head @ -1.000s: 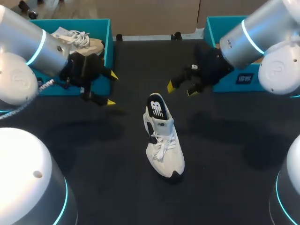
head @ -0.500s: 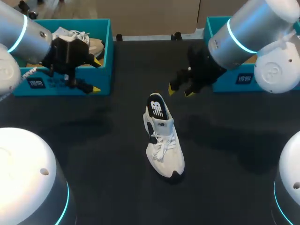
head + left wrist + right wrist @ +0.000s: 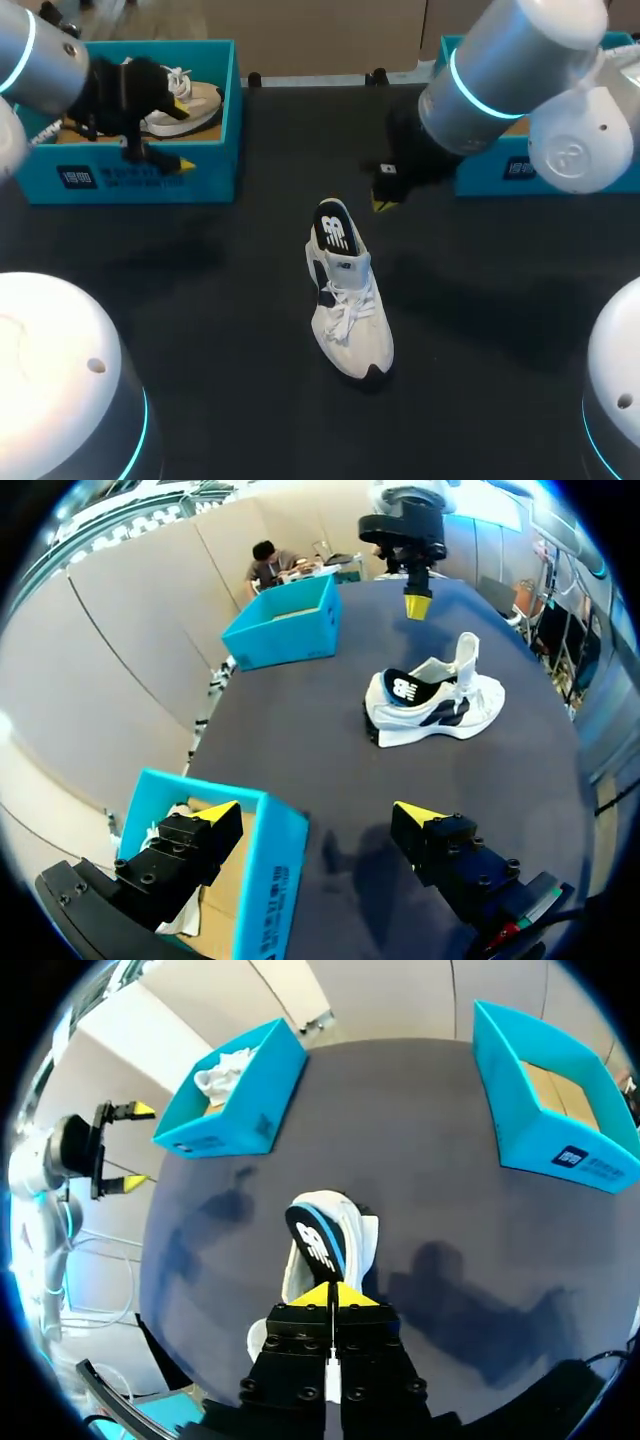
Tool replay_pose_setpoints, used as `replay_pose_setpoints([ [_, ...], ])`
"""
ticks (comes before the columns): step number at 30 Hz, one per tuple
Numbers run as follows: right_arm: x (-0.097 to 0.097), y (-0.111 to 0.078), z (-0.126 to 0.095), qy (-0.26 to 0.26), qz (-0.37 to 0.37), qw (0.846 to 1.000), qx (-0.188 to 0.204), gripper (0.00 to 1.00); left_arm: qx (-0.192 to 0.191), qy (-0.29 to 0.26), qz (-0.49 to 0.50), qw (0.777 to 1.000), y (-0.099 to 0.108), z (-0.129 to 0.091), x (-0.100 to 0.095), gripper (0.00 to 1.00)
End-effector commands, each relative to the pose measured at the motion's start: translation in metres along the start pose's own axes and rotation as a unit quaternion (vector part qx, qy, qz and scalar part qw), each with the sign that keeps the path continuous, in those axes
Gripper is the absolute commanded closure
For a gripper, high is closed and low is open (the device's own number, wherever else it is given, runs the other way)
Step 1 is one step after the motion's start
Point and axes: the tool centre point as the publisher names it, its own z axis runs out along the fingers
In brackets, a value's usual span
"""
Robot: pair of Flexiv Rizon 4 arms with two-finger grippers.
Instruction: Take the shoe out of the shoebox, open the shoe tongue, remove and reinsert the insole, then place the shoe into the shoebox
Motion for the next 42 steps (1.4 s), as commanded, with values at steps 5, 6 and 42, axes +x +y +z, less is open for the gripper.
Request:
replay_pose_setpoints([
  [5, 0.006, 0.001, 0.001, -0.056, 0.001, 0.998, 0.000, 1.00, -0.005, 0.005, -0.003, 1.000, 0.000, 0.000, -0.008, 0.00],
  [6, 0.006, 0.001, 0.001, -0.056, 0.001, 0.998, 0.000, 1.00, -0.005, 0.005, -0.003, 1.000, 0.000, 0.000, -0.008, 0.00],
  [42, 0.034, -0.007, 0.062, -0.121, -0.006, 0.993, -0.013, 1.00, -0.005, 0.005, -0.003, 1.000, 0.000, 0.000, -0.008, 0.00],
])
